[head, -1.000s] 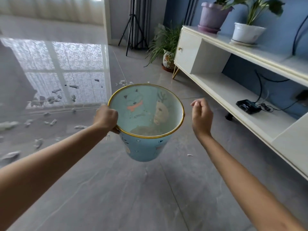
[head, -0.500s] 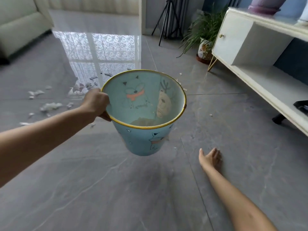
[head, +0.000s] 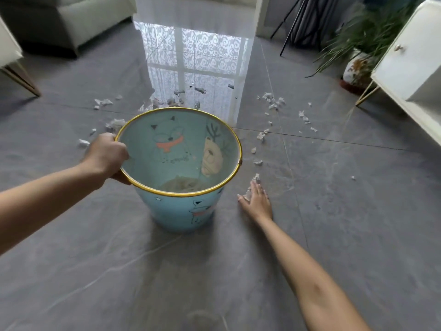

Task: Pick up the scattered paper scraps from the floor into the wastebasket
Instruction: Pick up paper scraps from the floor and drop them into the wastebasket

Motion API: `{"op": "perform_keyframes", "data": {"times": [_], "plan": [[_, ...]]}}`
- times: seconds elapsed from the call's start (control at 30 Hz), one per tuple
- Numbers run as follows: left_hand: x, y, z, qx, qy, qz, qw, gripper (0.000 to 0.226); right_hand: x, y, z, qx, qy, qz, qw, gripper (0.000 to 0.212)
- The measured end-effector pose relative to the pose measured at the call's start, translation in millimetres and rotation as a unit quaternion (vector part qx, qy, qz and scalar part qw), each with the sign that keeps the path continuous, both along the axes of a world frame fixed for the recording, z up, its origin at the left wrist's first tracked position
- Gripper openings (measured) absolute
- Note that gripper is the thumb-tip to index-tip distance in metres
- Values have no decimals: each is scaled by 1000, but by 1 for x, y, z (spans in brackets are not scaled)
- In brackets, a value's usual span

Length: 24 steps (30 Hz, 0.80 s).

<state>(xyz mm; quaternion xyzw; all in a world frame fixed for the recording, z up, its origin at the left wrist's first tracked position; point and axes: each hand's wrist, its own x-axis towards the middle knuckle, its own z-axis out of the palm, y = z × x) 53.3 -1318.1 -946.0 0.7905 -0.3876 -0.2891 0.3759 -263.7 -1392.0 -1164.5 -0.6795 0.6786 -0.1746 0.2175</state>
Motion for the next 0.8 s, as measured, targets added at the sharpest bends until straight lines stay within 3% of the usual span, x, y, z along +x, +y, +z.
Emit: {"op": "perform_keyframes", "data": {"times": [0.1,0.17,0.23,0.27,0.37,0.43,0.53,0.63,0.73,0.8], "plan": [[3,3,-3,6,2,12,1000,14,1,13,17,-75,-241,-80,964,45],[2,3,-6,12,-42,11,999,13,-15,26,22,-162,-283,-224,918,38],[2,2,-7,16,-99,4,995,12,-36,46,18,-193,-223,-329,897,52],[4,1,-8,19,-120,7,993,14,-42,55,13,-175,-161,-334,912,64],[6,-1,-11,27,-146,10,989,18,-33,92,-3,-27,43,-173,984,103],[7,-1,-11,33,-143,7,989,17,-20,105,-11,21,146,-41,988,115],[8,1,-11,44,-136,1,990,25,-3,78,-9,48,180,-50,981,116],[9,0,-11,47,-134,-11,990,29,11,27,-3,42,144,-91,985,111],[13,-2,-15,32,-148,-10,988,8,17,-17,-3,17,136,-112,984,106],[15,-3,-17,32,-151,-16,988,7,15,-41,1,33,131,-115,984,104]]}}
